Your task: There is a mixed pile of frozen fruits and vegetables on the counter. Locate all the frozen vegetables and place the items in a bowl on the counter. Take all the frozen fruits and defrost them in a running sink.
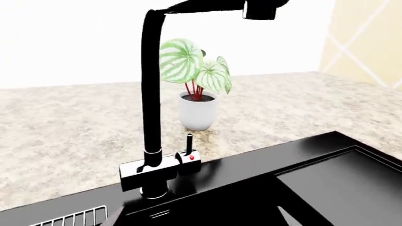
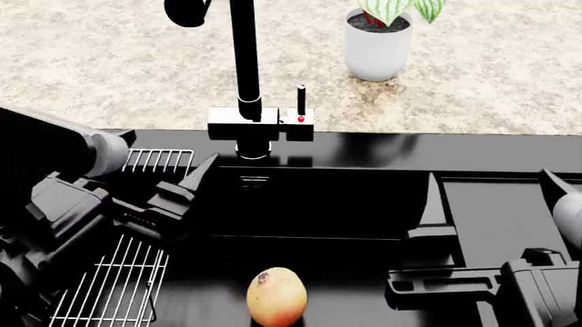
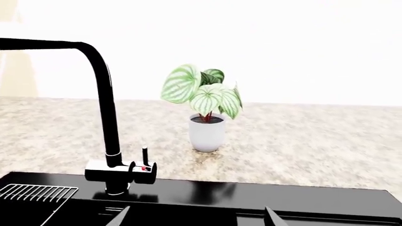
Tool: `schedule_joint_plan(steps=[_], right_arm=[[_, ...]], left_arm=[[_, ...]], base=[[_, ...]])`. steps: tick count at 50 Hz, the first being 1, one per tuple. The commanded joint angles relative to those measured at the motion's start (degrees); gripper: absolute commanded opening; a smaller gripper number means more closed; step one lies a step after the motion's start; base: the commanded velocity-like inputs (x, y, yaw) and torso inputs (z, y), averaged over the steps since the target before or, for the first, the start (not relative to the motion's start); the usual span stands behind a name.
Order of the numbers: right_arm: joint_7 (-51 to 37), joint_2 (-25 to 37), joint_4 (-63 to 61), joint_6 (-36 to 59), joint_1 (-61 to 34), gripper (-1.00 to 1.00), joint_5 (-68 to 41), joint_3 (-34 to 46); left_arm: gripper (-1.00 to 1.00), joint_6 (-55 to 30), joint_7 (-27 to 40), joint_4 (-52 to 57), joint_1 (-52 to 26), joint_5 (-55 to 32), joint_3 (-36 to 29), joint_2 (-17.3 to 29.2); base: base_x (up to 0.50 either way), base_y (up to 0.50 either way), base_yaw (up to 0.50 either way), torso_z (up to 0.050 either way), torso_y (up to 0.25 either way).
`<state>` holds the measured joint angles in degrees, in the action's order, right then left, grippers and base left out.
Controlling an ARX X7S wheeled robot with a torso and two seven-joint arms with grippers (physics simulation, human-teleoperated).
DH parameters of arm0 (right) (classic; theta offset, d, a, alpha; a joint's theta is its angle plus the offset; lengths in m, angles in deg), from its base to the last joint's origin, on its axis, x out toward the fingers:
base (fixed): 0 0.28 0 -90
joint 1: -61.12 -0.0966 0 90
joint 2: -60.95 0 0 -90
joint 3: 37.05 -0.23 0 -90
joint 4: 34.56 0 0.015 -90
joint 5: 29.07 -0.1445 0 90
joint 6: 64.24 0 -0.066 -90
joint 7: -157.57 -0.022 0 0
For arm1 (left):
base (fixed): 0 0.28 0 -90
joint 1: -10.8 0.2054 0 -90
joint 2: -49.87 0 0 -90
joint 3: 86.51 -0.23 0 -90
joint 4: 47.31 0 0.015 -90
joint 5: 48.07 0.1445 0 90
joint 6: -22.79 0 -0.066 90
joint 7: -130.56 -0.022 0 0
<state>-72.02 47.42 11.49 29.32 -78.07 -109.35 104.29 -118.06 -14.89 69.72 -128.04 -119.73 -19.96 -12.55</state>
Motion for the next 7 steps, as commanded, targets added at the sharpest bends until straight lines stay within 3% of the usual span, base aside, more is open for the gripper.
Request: schedule_joint_plan(steps=[1, 7], right_arm=[[1.93, -1.85, 2.4, 1.3, -1.17, 1.0, 0.12, -0.32], [2.1, -0.62, 3.49, 0.86, -1.41, 1.0, 0.59, -0.98]], left_arm=[[1.0, 0.65, 5.51, 3.71, 1.13, -3.09, 5.77, 5.12], [1.0, 0.94, 5.98, 5.48, 2.51, -5.01, 8.61, 8.78]], base=[[0.0, 0.0, 0.0, 0.0, 0.0], [0.0, 0.0, 0.0, 0.0, 0.0]])
